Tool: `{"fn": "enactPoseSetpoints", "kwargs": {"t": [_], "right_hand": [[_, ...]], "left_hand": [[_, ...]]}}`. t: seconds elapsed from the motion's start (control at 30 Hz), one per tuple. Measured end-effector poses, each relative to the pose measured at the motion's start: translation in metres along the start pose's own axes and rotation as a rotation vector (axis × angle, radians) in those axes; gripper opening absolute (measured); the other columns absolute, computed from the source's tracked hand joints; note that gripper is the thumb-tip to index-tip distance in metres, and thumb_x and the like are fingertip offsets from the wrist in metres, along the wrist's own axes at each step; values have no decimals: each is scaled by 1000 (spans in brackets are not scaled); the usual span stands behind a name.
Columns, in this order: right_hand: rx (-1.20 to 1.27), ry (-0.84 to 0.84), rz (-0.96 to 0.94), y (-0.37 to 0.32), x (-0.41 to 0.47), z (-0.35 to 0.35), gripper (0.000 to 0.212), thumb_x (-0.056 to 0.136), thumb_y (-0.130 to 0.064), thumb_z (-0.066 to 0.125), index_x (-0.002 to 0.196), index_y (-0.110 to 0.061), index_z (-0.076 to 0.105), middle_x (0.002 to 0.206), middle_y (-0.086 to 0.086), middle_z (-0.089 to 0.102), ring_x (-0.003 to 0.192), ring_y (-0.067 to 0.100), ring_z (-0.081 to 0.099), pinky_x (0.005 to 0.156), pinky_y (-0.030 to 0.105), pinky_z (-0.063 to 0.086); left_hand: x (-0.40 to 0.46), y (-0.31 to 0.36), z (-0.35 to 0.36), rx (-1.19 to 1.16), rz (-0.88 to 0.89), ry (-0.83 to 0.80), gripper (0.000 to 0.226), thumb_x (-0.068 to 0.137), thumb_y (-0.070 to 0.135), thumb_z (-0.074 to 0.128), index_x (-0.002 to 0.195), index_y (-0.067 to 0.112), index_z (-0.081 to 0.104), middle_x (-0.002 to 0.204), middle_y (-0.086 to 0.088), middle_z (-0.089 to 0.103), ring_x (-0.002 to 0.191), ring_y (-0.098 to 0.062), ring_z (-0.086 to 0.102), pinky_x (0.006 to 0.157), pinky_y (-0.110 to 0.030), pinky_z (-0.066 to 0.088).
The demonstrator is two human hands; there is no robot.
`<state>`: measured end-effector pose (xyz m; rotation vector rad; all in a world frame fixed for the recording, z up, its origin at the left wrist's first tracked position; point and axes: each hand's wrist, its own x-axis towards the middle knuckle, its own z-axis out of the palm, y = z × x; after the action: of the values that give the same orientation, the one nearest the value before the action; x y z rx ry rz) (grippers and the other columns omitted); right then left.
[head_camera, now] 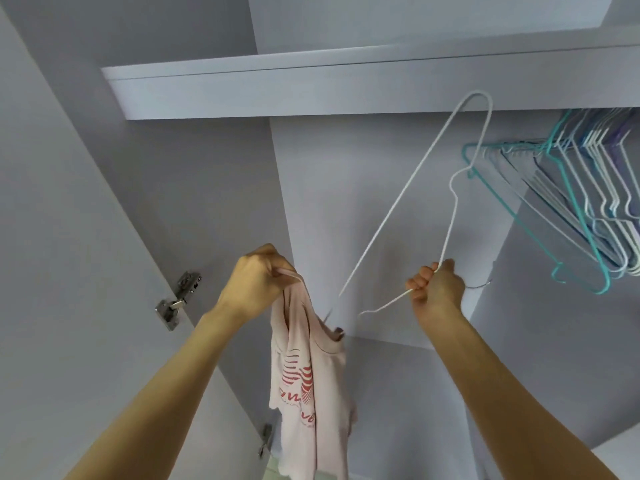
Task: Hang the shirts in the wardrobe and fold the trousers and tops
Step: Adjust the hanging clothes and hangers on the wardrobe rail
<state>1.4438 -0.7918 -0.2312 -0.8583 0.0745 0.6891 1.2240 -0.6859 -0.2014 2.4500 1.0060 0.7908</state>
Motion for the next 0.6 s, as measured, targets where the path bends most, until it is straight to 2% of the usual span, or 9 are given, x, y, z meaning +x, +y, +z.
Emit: {"fn": "enactPoseSetpoints", "kwargs": {"t": [0.13,0.2,0.27,0.37,0.43,0.5,0.6], "right_hand": [[-215,-126,-181,-1,-1,12,40,102,-24,29,63,-17,28,36,-12,27,31,4,22,35,15,21],[-446,-181,-305,24,-9,13,41,102,-22,29,61,-18,28,35,-11,28,33,1,24,36,15,22],[-571,-207,-345,53,-13,-1,40,102,-17,29,62,-19,28,40,-11,29,39,2,26,39,16,23],[-531,-35,-163,65,-7,-28,40,102,-19,28,62,-17,31,52,0,31,46,12,29,46,24,25],[-435,22,-159,51,-3,-27,40,102,-22,28,63,-16,32,54,2,31,40,8,32,46,23,27],[-379,-34,-310,27,-6,-2,38,102,-23,31,64,-17,34,54,0,34,36,1,33,46,20,31],[-286,-151,-417,-6,-17,42,39,101,-27,32,64,-17,33,44,-10,36,37,3,32,44,17,32]], "left_hand": [[1,7,-1,-67,-18,7,15,73,0,74,76,14,76,76,11,55,63,-3,55,64,-2,37],[4,17,-2,-161,22,31,20,71,-5,73,75,15,75,79,11,57,69,-5,58,69,-8,41],[8,28,-8,-249,74,94,25,70,-8,72,77,15,75,81,10,58,74,0,58,71,-14,44],[14,33,-24,-418,24,264,30,71,-5,73,73,24,70,77,7,56,67,6,54,65,-9,42],[19,30,-34,-381,12,328,20,72,0,74,71,20,71,76,7,56,66,6,54,63,-7,41],[26,22,-36,-232,-13,290,9,73,5,75,75,14,73,76,8,55,66,0,54,62,-7,39],[26,14,-15,-26,-61,77,7,75,6,74,80,10,75,80,2,56,72,-16,56,65,-6,34]]}}
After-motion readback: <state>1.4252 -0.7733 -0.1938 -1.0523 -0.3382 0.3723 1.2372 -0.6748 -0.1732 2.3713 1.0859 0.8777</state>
